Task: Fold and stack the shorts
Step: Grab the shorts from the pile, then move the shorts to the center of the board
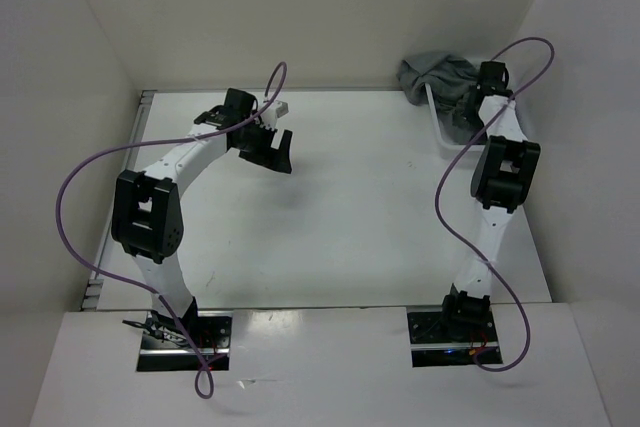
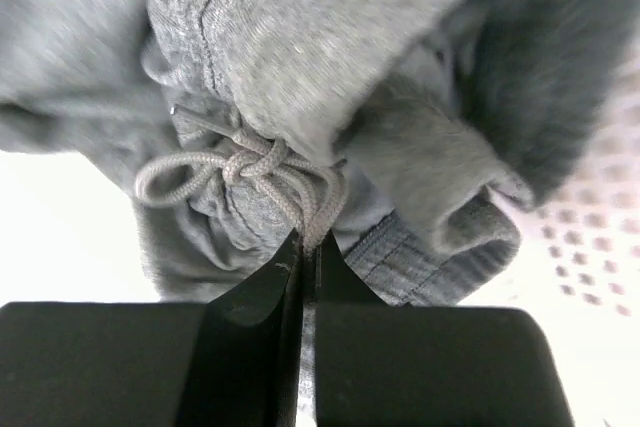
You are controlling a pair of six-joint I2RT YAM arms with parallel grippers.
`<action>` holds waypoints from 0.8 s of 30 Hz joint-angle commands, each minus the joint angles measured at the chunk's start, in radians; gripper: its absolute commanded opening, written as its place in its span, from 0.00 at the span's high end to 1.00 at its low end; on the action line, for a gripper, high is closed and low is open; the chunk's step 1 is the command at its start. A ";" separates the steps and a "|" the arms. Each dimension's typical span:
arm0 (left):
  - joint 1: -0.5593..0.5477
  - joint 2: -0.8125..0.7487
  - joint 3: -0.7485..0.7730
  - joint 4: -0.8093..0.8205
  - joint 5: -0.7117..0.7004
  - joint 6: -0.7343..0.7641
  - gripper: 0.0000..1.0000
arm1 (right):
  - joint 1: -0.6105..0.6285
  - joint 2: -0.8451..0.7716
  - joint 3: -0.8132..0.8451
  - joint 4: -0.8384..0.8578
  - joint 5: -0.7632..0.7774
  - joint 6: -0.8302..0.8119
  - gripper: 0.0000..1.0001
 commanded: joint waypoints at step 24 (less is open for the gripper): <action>0.184 -0.202 0.234 0.088 -0.109 0.004 0.00 | 0.589 -0.301 1.062 -0.271 -0.032 0.151 1.00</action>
